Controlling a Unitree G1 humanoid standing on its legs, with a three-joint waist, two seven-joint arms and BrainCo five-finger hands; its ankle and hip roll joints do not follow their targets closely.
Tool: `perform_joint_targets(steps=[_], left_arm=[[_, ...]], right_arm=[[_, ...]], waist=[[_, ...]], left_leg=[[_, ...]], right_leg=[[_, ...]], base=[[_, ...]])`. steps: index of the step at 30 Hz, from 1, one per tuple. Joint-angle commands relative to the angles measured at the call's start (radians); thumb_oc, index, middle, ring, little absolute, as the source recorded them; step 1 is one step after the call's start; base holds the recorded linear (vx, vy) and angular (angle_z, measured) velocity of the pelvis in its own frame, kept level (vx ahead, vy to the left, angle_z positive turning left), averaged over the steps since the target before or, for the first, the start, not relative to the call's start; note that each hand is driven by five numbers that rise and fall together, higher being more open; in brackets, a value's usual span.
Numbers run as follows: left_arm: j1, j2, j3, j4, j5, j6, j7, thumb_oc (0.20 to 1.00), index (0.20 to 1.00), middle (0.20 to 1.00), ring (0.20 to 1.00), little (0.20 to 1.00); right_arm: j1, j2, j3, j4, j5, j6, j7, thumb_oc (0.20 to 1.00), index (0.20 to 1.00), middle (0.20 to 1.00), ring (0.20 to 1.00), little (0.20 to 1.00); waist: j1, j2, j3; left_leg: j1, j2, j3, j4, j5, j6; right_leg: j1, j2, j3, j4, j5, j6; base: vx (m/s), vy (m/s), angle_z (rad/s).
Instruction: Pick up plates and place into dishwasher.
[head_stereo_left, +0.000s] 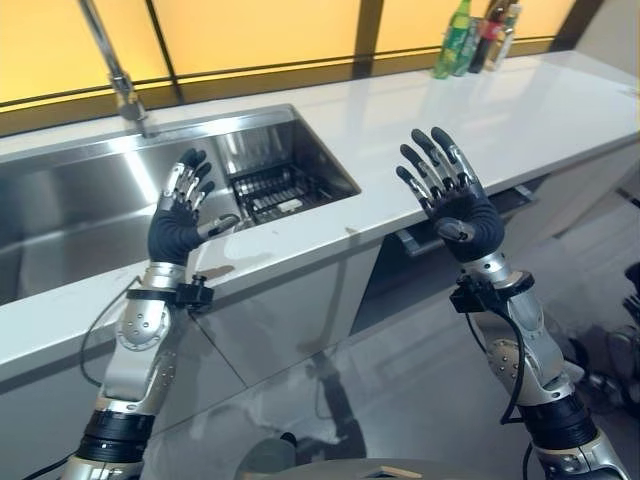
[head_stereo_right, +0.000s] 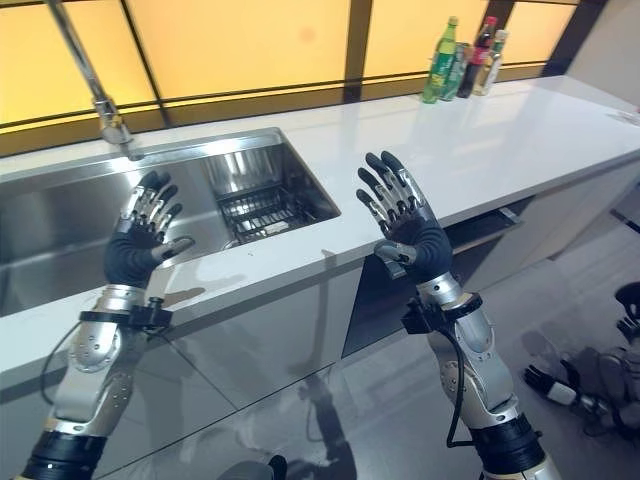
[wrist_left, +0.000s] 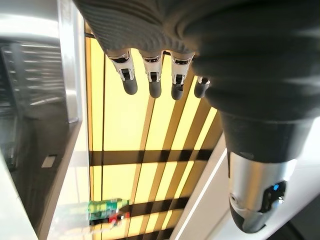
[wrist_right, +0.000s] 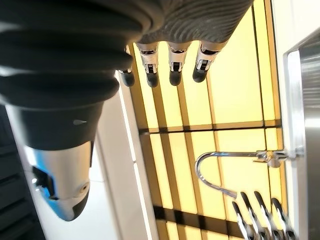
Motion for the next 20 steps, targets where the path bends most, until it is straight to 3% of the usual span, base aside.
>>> perform_joint_targets(steps=[1, 3, 9, 12, 16, 20], left_arm=[[-0.037, -0.016, -0.01, -0.038, 0.044, -0.054, 0.09, 1.0, 1.0, 1.0, 1.0, 1.0], [-0.031, -0.023, -0.008, -0.051, 0.035, -0.034, 0.124, 1.0, 1.0, 1.0, 1.0, 1.0], [-0.014, -0.023, 0.018, -0.073, -0.021, 0.002, 0.139, 1.0, 1.0, 1.0, 1.0, 1.0], [-0.035, -0.038, 0.003, -0.071, -0.03, 0.008, 0.128, 1.0, 1.0, 1.0, 1.0, 1.0], [-0.113, -0.064, -0.052, -0.029, -0.021, 0.013, 0.121, 1.0, 1.0, 1.0, 1.0, 1.0], [-0.112, -0.077, -0.048, -0.027, -0.018, 0.019, 0.132, 1.0, 1.0, 1.0, 1.0, 1.0]], right_arm=[[-0.044, -0.004, -0.004, -0.023, -0.107, -0.045, -0.133, 1.0, 1.0, 1.0, 1.0, 1.0], [-0.06, -0.023, 0.012, 0.003, -0.168, -0.044, -0.219, 1.0, 1.0, 1.0, 1.0, 1.0], [-0.087, -0.045, 0.058, 0.042, -0.233, -0.003, -0.315, 1.0, 1.0, 1.0, 1.0, 1.0], [-0.07, -0.05, 0.071, 0.061, -0.263, -0.027, -0.327, 1.0, 1.0, 1.0, 1.0, 1.0], [-0.088, -0.05, 0.07, 0.112, -0.292, -0.025, -0.346, 1.0, 1.0, 1.0, 1.0, 1.0], [-0.087, -0.042, 0.064, 0.108, -0.278, 0.002, -0.321, 1.0, 1.0, 1.0, 1.0, 1.0]], waist=[[0.008, 0.01, -0.079], [0.024, 0.008, -0.082], [0.059, 0.0, -0.071], [0.051, 0.004, -0.059], [0.011, 0.019, -0.078], [-0.01, 0.036, -0.106]], left_leg=[[0.075, 0.022, 0.029, -0.074, -0.043, 0.044], [0.057, 0.042, 0.018, -0.06, -0.036, 0.022], [-0.009, 0.062, 0.005, 0.047, -0.043, -0.013], [-0.064, 0.062, 0.093, 0.121, -0.007, -0.021], [-0.062, 0.089, 0.209, 0.069, 0.017, -0.039], [0.007, 0.099, 0.209, -0.048, 0.01, -0.042]], right_leg=[[-0.112, 0.07, 0.038, -0.041, 0.141, 0.001], [-0.105, 0.076, 0.013, -0.054, 0.135, -0.012], [-0.092, 0.08, -0.05, -0.079, 0.133, -0.047], [-0.081, 0.082, -0.113, -0.091, 0.136, -0.062], [-0.076, 0.082, -0.175, -0.105, 0.129, -0.069], [-0.076, 0.081, -0.162, -0.129, 0.133, -0.059]], base=[[0.07, -0.224, 0.58], [0.07, -0.236, 0.43], [0.03, -0.198, 0.47], [-0.03, -0.129, 0.56], [0.0, 0.002, 1.09], [0.04, 0.064, 0.46]])
